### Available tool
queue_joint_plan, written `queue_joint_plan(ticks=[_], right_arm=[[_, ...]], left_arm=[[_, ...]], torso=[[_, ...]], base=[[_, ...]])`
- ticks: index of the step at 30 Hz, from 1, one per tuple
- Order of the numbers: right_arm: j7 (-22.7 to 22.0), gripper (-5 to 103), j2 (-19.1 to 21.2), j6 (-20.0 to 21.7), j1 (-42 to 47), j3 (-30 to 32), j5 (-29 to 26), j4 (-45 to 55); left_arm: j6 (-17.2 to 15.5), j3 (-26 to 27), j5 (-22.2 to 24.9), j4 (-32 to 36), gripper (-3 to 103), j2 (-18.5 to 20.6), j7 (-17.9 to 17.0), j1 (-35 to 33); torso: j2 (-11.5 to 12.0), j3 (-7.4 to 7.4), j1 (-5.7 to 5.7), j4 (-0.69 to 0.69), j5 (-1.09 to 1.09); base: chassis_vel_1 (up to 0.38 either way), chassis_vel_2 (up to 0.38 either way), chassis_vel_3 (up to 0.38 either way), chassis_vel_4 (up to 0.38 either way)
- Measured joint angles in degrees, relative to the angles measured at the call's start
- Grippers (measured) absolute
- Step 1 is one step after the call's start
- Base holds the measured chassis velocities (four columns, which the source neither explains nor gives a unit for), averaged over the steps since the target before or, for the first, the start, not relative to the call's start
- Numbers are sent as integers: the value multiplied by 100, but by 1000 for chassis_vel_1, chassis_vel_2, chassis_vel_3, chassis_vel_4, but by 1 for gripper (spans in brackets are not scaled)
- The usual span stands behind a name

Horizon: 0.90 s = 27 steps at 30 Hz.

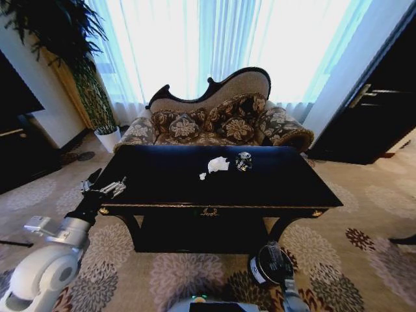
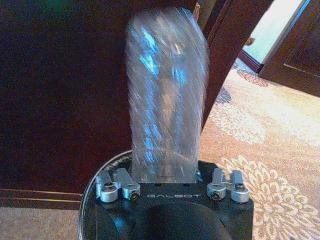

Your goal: Move to the front of the table and place the trash on the table into the trash bin.

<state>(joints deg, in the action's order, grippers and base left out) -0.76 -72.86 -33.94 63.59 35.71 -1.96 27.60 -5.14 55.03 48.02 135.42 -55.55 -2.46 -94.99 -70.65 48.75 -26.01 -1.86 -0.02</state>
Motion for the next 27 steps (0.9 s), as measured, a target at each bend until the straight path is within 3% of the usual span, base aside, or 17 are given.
queue_joint_plan(ticks=[1,3,6,8,19,27], right_arm=[[1,78,2,0,10,2,0,6],[2,78,2,0,17,2,0,13],[9,93,-10,0,47,2,2,76],[10,98,-13,0,49,2,3,84],[22,100,-51,-42,403,-34,-32,481],[66,100,-199,-57,977,-183,-298,1315]], left_arm=[[0,-2,-2,0,100,-9,0,-2],[0,-3,-4,0,100,-13,0,-2],[1,3,-3,24,100,-29,0,-23],[2,8,-1,30,100,-29,0,-28],[9,-12,3,59,100,-53,-1,-40],[0,2,-9,62,100,-61,-14,-62]], torso=[[0,0,0,0,0],[0,0,0,0,0],[0,0,0,0,0],[0,0,0,0,0],[0,0,0,0,0],[-1,0,0,1,1]], base=[[0,0,0,0],[0,0,0,0],[0,0,0,0],[0,0,0,0],[0,0,0,0],[0,0,0,0]])
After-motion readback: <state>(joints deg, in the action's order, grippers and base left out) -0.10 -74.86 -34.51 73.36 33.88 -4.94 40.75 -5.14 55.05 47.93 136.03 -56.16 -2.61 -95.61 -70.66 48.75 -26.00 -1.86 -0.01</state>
